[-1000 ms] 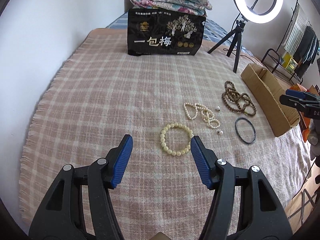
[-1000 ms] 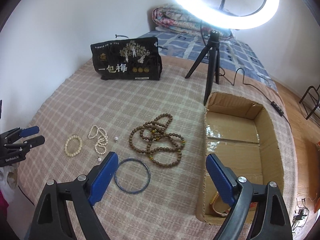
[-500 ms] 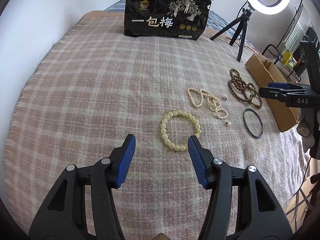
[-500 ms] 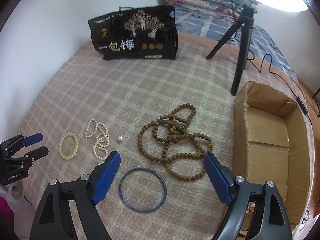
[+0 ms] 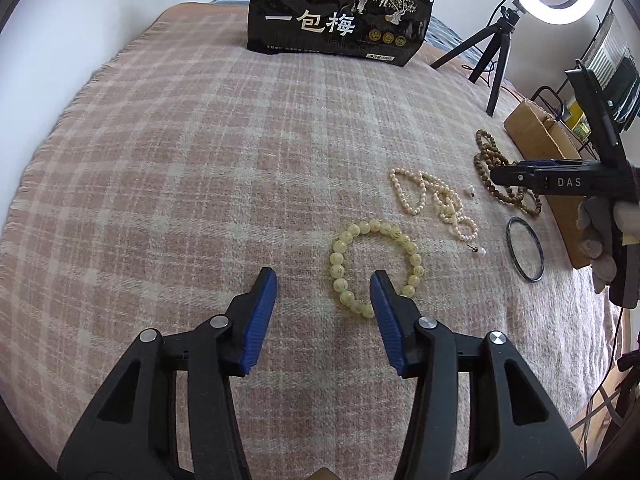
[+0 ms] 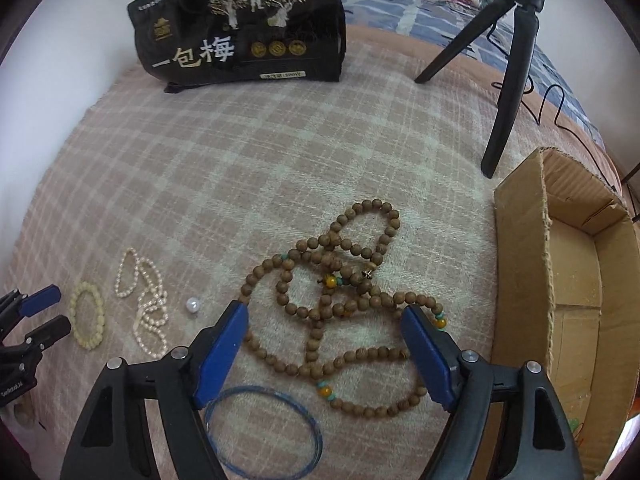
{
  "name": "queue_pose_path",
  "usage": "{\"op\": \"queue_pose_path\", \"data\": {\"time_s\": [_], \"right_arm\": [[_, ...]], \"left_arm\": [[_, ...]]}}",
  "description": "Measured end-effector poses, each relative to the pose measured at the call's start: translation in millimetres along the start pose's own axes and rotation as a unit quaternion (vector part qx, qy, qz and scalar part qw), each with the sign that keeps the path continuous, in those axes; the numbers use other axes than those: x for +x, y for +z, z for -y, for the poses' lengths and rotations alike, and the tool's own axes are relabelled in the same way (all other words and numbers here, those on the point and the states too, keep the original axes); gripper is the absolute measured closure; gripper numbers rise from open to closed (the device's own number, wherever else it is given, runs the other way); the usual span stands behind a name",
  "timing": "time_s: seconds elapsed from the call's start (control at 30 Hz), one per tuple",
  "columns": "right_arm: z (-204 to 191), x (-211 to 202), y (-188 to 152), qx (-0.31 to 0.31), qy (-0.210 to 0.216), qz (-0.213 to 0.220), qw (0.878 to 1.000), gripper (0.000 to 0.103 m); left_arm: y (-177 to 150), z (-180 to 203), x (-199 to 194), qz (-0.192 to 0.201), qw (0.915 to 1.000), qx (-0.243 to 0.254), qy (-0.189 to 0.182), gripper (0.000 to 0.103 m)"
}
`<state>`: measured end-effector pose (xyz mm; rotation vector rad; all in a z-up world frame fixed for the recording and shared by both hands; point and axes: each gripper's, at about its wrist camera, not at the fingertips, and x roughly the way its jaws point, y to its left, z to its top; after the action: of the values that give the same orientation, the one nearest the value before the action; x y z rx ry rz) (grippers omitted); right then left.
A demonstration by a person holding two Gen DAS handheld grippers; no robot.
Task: Organize jewelry
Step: 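Move the left tool to the cream bead bracelet while the right tool approaches the brown bead strands, then close the left tool on the bracelet while the right tool grips the brown beads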
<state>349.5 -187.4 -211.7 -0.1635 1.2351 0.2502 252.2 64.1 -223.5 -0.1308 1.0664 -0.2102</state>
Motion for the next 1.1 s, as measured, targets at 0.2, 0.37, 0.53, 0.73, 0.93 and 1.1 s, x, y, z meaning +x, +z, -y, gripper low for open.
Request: {"op": "queue_pose_path", "data": {"time_s": [0.2, 0.37, 0.53, 0.73, 0.93, 1.1], "right_arm": [[2.1, 16.6, 12.5, 0.005, -0.009, -0.011, 1.0, 0.023], [8.1, 24.5, 20.5, 0.019, 0.001, -0.012, 1.0, 0.022], [8.7, 28.1, 24.7, 0.023, 0.003, -0.005, 1.0, 0.036], [12.5, 24.5, 24.5, 0.034, 0.029, 0.002, 0.999, 0.084], [9.1, 15.9, 18.6, 0.039, 0.04, 0.013, 0.998, 0.092], [3.5, -6.1, 7.8, 0.042, 0.051, 0.031, 0.997, 0.093]], "left_arm": [[5.6, 0.2, 9.4, 0.0, 1.0, 0.001, -0.002, 0.061], [7.3, 3.5, 14.5, 0.004, 0.9999, 0.008, 0.008, 0.068], [7.6, 1.3, 16.8, 0.012, 0.9998, 0.002, 0.013, 0.081], [7.0, 1.3, 15.3, 0.016, 0.9998, -0.003, 0.013, 0.096], [5.2, 3.0, 7.8, 0.02, 0.9997, -0.005, 0.009, 0.098], [4.6, 5.5, -1.5, 0.028, 0.9996, -0.003, 0.009, 0.098]]}}
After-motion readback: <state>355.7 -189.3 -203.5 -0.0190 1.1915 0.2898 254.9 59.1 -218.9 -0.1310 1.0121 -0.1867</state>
